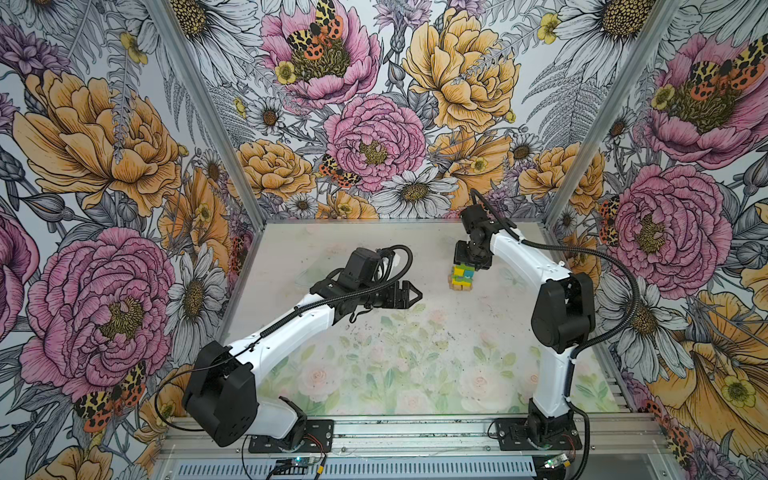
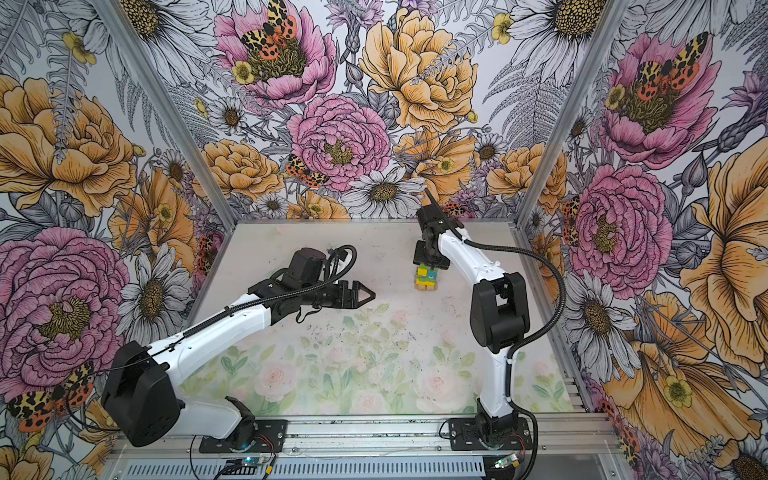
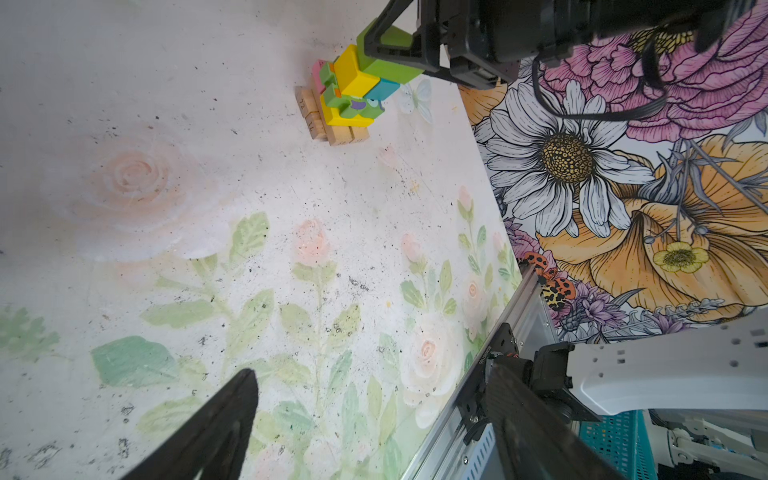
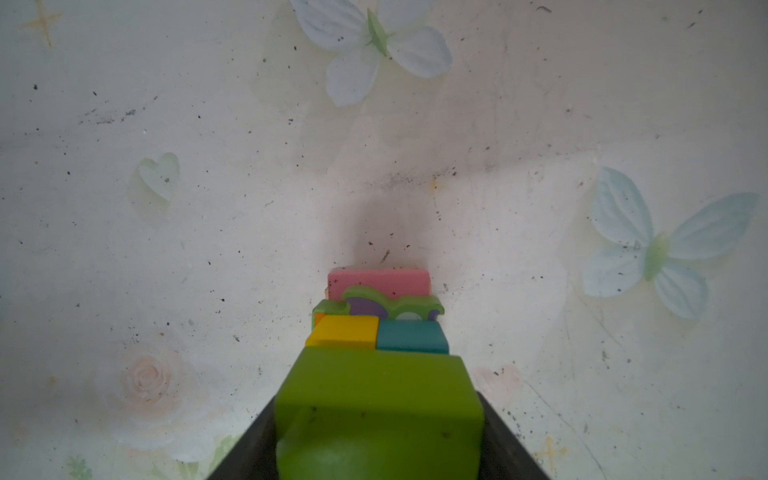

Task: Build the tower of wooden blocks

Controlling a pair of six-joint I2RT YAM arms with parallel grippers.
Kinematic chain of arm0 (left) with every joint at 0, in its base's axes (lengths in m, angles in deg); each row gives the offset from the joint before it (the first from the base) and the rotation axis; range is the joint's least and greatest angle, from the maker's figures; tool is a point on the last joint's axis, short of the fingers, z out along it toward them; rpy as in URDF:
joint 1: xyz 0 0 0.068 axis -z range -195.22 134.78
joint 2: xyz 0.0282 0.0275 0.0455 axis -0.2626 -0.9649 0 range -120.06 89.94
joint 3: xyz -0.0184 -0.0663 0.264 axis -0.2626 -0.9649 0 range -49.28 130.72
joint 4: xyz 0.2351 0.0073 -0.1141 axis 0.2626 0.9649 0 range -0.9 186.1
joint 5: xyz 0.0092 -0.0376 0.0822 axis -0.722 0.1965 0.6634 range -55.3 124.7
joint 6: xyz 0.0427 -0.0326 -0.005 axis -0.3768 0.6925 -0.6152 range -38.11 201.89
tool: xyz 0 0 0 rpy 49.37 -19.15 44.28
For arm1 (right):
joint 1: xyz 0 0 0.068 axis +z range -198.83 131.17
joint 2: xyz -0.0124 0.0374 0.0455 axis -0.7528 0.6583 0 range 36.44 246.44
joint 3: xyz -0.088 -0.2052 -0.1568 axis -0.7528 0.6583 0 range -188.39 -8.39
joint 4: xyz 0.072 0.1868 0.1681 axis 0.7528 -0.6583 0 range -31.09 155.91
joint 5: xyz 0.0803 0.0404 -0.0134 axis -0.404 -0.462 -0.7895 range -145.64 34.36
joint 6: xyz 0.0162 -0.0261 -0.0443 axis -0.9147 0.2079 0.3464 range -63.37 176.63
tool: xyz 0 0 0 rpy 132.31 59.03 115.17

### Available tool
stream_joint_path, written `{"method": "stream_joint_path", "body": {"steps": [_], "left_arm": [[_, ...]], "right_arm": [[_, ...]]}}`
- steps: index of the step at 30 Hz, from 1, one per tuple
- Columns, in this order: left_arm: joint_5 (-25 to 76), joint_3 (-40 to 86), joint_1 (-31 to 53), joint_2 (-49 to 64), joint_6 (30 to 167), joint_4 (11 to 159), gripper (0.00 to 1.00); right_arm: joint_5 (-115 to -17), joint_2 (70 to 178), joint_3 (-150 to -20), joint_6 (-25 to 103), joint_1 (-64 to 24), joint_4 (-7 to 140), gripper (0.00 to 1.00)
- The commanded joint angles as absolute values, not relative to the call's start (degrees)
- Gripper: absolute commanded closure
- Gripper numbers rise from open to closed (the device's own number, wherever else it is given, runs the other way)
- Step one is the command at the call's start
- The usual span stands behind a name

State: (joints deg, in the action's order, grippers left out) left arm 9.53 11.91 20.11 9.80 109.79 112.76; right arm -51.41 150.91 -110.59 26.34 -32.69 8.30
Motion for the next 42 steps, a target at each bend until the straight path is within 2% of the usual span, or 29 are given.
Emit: {"method": "stream_joint_path", "body": {"steps": [1, 7, 15, 23, 31, 33, 42], "left_arm": [[8.8, 13.0, 19.5, 10.0, 109.5, 111.0, 0.13], [8.8, 13.0, 19.5, 10.0, 109.5, 110.9, 0.13], [8.8, 13.0, 19.4, 9.8, 109.6, 110.9, 0.13], [9.1, 12.8, 19.4, 9.9, 109.7, 110.3, 0.12], [10.5, 12.2, 17.9, 11.2, 110.2, 110.3, 0.06], [12.0, 11.7, 17.3, 12.6, 110.2, 110.4, 0.01], [33.6, 4.8, 16.3, 27.1, 105.6, 115.5, 0.01]], "right_arm": [[-51.8, 151.8, -112.2, 27.3, -32.9, 8.6, 0.42], [-51.8, 152.3, -112.2, 27.3, -32.9, 8.6, 0.41], [-52.0, 152.5, -112.5, 27.5, -32.9, 8.6, 0.29], [-52.0, 150.9, -112.8, 28.5, -32.9, 8.7, 0.23], [-50.1, 146.8, -115.1, 31.5, -33.1, 7.7, 0.19], [-49.7, 144.7, -115.8, 32.6, -33.2, 7.4, 0.18], [-46.4, 128.7, -108.5, 34.0, -33.3, 7.5, 0.13]]}}
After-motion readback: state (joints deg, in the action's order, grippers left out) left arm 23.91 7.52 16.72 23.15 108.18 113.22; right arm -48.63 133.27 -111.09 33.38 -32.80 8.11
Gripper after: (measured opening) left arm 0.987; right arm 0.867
